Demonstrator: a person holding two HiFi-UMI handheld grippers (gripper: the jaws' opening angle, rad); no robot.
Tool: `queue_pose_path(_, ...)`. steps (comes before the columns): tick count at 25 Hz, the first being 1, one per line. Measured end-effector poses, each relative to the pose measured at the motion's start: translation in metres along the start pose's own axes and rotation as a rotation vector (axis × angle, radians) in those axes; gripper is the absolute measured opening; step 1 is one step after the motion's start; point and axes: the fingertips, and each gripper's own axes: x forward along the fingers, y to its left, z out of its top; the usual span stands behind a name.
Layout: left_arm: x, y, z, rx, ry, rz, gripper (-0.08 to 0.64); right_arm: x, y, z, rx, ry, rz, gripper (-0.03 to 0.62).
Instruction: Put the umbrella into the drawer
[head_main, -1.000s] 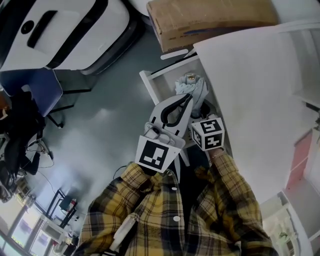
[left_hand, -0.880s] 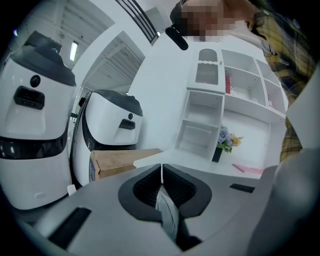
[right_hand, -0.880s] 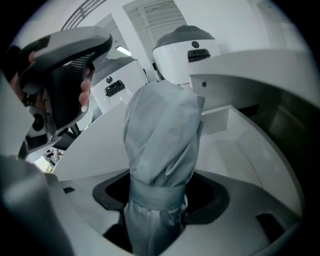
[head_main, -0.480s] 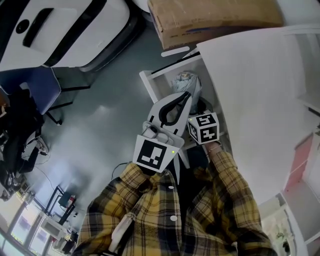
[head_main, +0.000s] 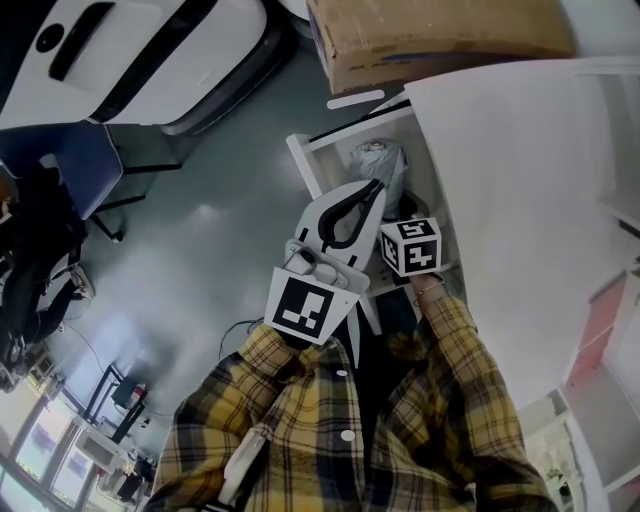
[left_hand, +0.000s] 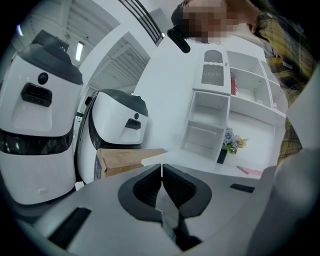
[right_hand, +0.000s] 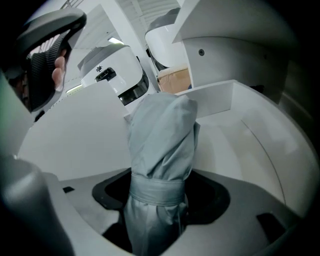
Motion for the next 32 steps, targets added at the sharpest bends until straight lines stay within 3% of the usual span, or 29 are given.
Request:
queue_pose_path(12,-0.012,0.004,0.002,0.005,-0.004,0.013,0.023,0.012,-0.005,-0.007,0.028,0.076,-0.031,0.314)
queue_pose_path(21,-0.011,-0.002,0.002,0.013,-0.010,0.005,0.023,0.005,-0.006,-0.009,-0.002,0.090,-0.056,0.314)
queue_pose_path(32,-0.018,-0.004,0.010,0.016,-0.028,0.023,0.023,-0.021,0.001,0.006,0.002,0.018,-0.077,0.314)
